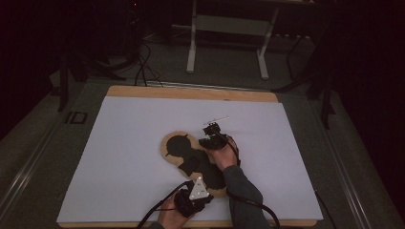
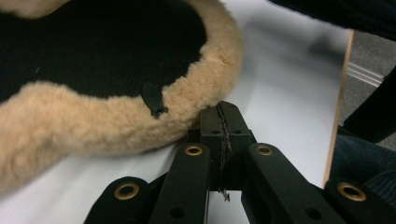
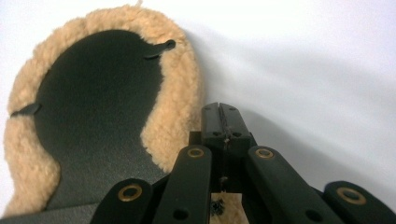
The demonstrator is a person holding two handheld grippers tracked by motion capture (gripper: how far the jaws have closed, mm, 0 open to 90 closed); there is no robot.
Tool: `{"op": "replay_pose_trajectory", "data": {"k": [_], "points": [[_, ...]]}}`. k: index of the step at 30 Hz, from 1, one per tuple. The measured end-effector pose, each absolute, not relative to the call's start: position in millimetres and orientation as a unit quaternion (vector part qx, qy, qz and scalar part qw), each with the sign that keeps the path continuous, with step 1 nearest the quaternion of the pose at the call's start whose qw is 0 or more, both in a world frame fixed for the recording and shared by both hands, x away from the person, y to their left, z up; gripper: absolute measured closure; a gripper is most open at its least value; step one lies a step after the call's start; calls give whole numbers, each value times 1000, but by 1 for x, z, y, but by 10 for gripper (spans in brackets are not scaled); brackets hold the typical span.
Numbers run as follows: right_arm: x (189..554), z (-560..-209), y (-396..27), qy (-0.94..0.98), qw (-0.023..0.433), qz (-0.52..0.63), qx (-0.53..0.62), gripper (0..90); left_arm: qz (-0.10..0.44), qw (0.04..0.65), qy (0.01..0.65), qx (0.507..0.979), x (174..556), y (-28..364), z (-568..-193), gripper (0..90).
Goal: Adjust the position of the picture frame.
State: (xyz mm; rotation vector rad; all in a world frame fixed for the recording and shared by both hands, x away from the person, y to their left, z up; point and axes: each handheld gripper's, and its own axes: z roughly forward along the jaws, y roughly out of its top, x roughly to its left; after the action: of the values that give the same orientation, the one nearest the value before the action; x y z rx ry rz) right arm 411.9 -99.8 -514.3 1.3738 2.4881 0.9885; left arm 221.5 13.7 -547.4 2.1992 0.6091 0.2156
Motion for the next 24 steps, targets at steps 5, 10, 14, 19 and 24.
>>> {"op": "replay_pose_trajectory", "data": {"k": [5, 10, 14, 19, 24], "points": [[406, -514, -83, 848, 55, 323, 418, 900, 90, 413, 238, 875, 219, 10, -548, 900], [404, -511, -86, 849, 55, 330, 409, 900, 90, 414, 240, 873, 219, 10, -548, 900], [397, -503, -95, 855, 71, 328, 395, 861, 89, 413, 244, 873, 219, 9, -547, 900], [390, -494, -119, 859, 92, 316, 392, 856, 86, 411, 247, 873, 221, 5, -547, 900], [385, -491, -132, 858, 104, 311, 395, 851, 87, 406, 250, 875, 226, -4, -546, 900]]}}
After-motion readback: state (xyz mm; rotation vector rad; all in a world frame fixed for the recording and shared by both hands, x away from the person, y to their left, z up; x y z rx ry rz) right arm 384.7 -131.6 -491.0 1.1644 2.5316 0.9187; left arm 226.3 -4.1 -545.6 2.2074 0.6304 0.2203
